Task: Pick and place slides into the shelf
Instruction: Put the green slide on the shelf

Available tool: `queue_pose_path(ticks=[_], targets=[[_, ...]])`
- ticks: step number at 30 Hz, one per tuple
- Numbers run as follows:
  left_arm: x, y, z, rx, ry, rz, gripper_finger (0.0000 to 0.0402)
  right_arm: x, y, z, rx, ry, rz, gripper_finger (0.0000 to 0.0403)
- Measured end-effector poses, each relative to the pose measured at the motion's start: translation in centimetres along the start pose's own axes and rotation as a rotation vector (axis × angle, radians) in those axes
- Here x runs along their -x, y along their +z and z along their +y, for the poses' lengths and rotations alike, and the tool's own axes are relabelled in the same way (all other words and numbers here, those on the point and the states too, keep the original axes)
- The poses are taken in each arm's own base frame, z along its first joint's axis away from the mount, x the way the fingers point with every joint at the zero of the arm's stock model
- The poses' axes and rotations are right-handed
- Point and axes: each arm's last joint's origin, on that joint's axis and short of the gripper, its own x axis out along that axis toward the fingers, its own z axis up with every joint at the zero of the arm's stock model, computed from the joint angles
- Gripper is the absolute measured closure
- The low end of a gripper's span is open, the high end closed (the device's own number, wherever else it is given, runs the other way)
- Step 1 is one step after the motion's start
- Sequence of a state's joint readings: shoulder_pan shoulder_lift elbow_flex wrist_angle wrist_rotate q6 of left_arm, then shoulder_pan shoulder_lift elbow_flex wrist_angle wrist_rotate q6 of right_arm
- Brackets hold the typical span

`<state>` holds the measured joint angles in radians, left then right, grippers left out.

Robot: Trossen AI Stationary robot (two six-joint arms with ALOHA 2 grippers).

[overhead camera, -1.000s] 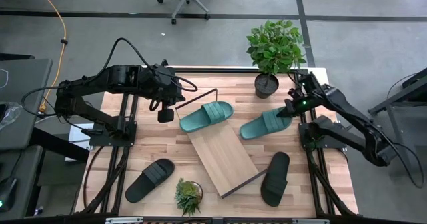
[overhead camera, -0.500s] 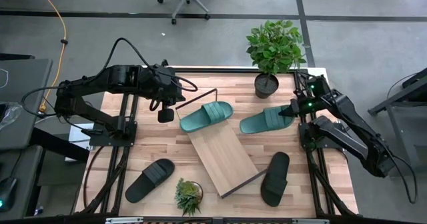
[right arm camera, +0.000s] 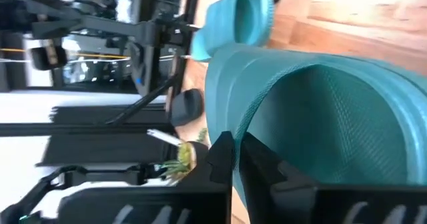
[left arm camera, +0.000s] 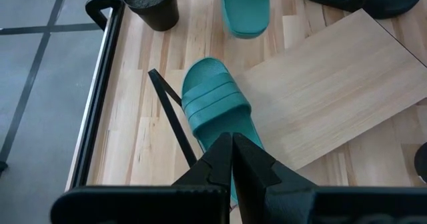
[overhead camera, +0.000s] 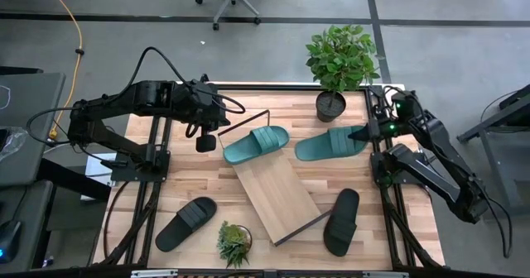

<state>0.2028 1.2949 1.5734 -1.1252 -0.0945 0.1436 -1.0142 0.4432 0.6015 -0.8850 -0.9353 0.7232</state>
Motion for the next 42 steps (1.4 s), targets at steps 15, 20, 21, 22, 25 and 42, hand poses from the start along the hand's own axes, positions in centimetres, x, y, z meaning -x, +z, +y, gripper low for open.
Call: queue_pose_path(ticks=[15, 20, 21, 22, 25, 42], targets=[[0.0, 0.0, 0.0, 0.0, 0.004, -0.002, 0.0399, 0.0, 0.6, 1.0, 0.009, 0.119, 0.012, 0.0403], [0.0, 0.0, 0.0, 0.0, 0.012, -0.001, 0.0399, 0.1, 0.8, 1.2, 0.02, 0.133, 0.004, 0.0403], [0.0, 0.0, 0.0, 0.0, 0.012, -0.001, 0.0399, 0.1, 0.8, 1.2, 0.019, 0.133, 0.005, 0.0403], [0.0, 0.0, 0.0, 0.001, 0.013, -0.001, 0.0399, 0.1, 0.8, 1.2, 0.019, 0.133, 0.005, 0.0403], [0.0, 0.0, 0.0, 0.0, 0.015, -0.002, 0.0399, 0.0, 0.9, 1.2, 0.013, 0.136, 0.01, 0.0403], [0.0, 0.2, 0.1, 0.016, 0.017, -0.017, 0.0399, -2.7, 3.1, 1.7, 0.053, 0.147, 0.097, 0.0403]])
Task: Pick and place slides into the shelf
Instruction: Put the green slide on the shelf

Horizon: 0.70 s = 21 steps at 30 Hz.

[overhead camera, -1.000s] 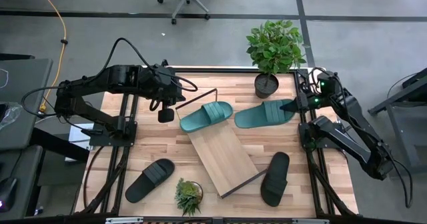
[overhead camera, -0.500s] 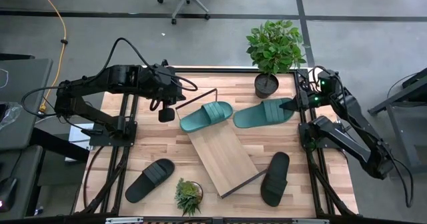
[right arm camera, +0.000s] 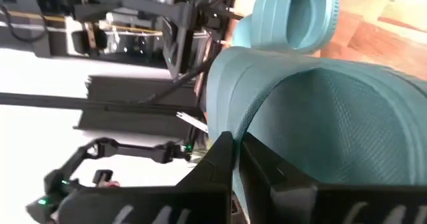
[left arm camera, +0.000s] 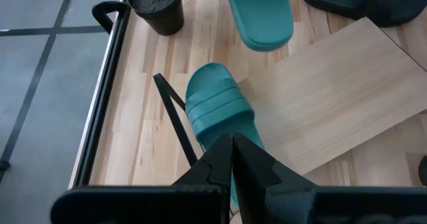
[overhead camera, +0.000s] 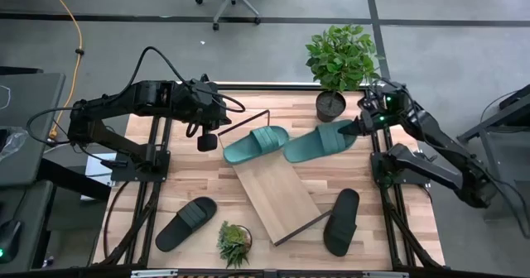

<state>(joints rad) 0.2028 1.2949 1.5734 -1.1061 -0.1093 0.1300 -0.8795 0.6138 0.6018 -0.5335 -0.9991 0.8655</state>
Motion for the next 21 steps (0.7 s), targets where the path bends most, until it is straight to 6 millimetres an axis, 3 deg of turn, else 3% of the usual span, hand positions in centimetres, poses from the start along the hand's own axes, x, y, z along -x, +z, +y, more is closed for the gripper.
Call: queue_pose_path(ticks=[21], targets=[[0.0, 0.0, 0.0, 0.004, 0.005, 0.001, 0.0399, -5.7, -0.2, 0.7, 0.071, -0.098, 0.078, 0.0403]])
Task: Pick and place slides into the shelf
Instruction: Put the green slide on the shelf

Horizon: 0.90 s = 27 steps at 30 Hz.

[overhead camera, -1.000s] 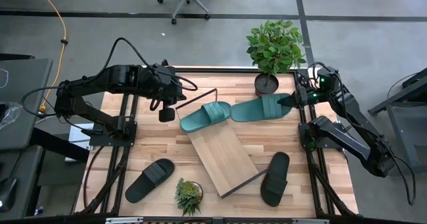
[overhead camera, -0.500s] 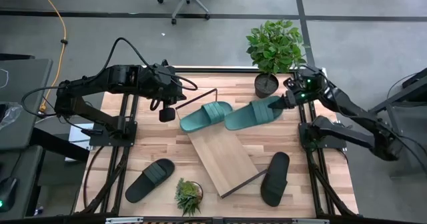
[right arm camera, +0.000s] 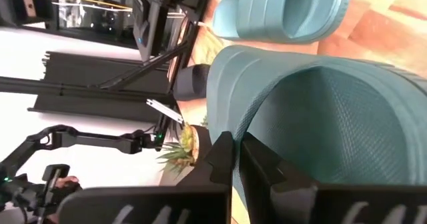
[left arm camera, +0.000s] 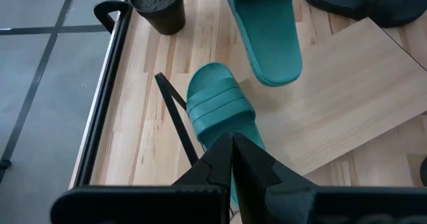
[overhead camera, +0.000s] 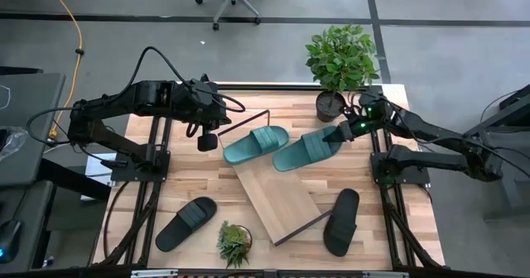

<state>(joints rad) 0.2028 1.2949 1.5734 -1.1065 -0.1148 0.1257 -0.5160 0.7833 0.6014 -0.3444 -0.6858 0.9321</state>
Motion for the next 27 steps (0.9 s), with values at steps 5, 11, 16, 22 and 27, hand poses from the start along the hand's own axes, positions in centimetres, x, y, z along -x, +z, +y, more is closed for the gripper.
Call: queue_pose_path(ticks=[5, 11, 16, 22, 27], targets=[[0.0, 0.0, 0.0, 0.0, 0.002, 0.002, 0.0399, -1.3, -0.2, 0.3, 0.006, -0.013, 0.011, 0.0403], [0.0, 0.0, 0.0, -0.005, 0.001, 0.003, 0.0399, -2.9, -0.3, 0.4, -0.023, -0.059, -0.02, 0.0403], [0.0, 0.0, 0.0, -0.007, 0.001, 0.003, 0.0399, -4.3, -0.4, 0.7, -0.028, -0.055, -0.02, 0.0403], [0.0, 0.0, 0.0, -0.009, 0.001, 0.003, 0.0399, -6.1, -0.5, 0.8, -0.04, -0.047, -0.007, 0.0403], [0.0, 0.0, 0.0, -0.009, 0.001, 0.003, 0.0399, -7.5, -0.5, 0.7, -0.042, -0.048, -0.011, 0.0403]])
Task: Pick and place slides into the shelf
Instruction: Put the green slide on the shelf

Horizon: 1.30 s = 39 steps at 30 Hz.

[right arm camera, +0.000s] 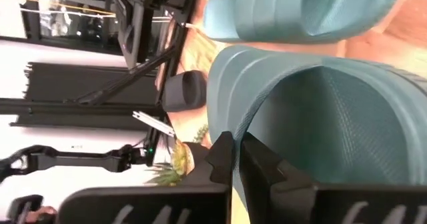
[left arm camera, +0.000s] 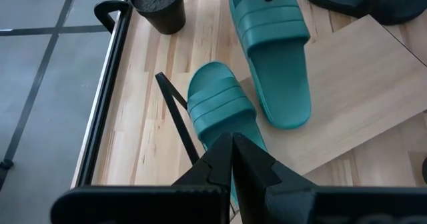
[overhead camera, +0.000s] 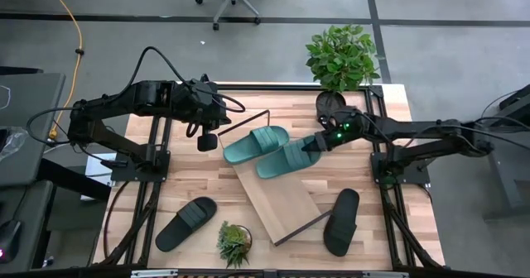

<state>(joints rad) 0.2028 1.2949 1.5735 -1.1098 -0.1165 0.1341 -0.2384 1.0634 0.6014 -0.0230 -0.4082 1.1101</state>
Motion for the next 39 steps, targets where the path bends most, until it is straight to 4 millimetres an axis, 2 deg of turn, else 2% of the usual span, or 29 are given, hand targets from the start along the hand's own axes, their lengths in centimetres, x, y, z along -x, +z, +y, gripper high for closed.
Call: queue_pose_path(ticks=[15, 39], targets=[[0.0, 0.0, 0.0, 0.0, 0.0, 0.0, 0.0399, -3.8, -0.3, -0.2, -0.013, 0.033, -0.002, 0.0403], [0.0, 0.0, 0.0, 0.001, 0.0, -0.001, 0.0399, -6.8, 0.0, -1.5, -0.018, 0.043, 0.004, 0.0403]])
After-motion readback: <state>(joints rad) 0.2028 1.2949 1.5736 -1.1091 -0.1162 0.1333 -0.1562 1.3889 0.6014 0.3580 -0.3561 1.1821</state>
